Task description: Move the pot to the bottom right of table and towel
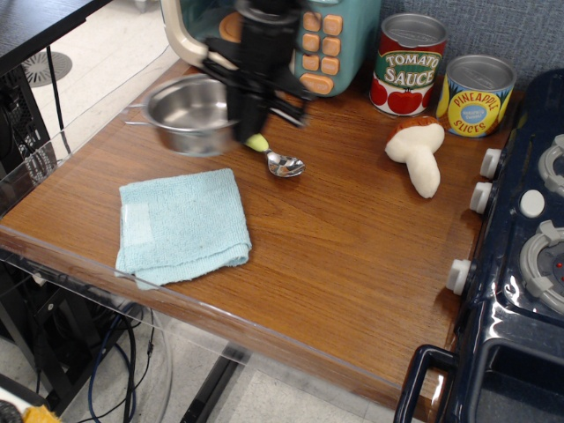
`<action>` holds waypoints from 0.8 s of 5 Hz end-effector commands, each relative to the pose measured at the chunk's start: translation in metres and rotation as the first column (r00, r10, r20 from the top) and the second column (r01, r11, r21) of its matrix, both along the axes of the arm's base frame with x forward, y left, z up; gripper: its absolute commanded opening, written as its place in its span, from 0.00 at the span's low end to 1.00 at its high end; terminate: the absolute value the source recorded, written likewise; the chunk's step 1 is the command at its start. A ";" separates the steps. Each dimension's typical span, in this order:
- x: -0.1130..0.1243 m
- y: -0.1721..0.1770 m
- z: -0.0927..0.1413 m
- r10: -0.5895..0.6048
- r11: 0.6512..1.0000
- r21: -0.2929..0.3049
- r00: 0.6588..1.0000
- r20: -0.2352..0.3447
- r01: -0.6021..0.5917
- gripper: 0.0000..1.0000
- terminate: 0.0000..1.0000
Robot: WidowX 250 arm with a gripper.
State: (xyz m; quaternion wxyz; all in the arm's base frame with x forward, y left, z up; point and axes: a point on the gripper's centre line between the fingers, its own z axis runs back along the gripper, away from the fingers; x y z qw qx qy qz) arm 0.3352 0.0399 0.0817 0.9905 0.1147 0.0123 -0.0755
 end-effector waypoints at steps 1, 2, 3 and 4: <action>-0.032 -0.070 0.013 -0.199 0.980 0.034 0.977 0.075 0.197 0.00 0.00; -0.049 -0.099 -0.005 -0.281 0.959 0.046 0.958 0.060 0.278 0.00 0.00; -0.061 -0.114 -0.024 -0.335 0.941 0.061 0.942 0.033 0.333 0.00 0.00; -0.070 -0.125 -0.039 -0.384 0.921 0.073 0.923 0.003 0.383 0.00 0.00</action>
